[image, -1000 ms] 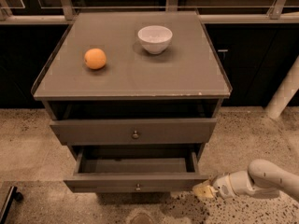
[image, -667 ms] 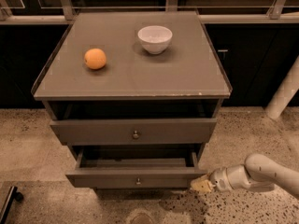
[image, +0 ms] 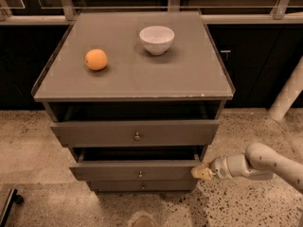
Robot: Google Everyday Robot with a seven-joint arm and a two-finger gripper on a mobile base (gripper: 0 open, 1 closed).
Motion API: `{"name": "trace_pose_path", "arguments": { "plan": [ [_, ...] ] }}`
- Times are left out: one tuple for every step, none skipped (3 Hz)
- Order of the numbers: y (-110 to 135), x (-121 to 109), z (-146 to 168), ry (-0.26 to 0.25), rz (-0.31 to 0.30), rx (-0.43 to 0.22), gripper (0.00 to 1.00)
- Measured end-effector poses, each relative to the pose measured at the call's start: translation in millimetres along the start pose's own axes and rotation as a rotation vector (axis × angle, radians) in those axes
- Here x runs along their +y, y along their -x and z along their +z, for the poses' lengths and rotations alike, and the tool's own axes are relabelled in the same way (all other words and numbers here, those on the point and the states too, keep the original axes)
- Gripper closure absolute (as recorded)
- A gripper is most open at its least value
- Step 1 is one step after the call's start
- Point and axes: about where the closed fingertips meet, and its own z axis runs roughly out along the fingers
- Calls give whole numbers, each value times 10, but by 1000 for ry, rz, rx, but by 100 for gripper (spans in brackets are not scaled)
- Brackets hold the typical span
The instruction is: Close middle drawer
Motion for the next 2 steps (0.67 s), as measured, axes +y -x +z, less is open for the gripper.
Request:
{"name": "trace_pose_path", "arguments": {
  "plan": [
    [154, -153, 2, -23, -15, -7, 100],
    [155, -155, 2, -23, -15, -7, 100]
  ]
}}
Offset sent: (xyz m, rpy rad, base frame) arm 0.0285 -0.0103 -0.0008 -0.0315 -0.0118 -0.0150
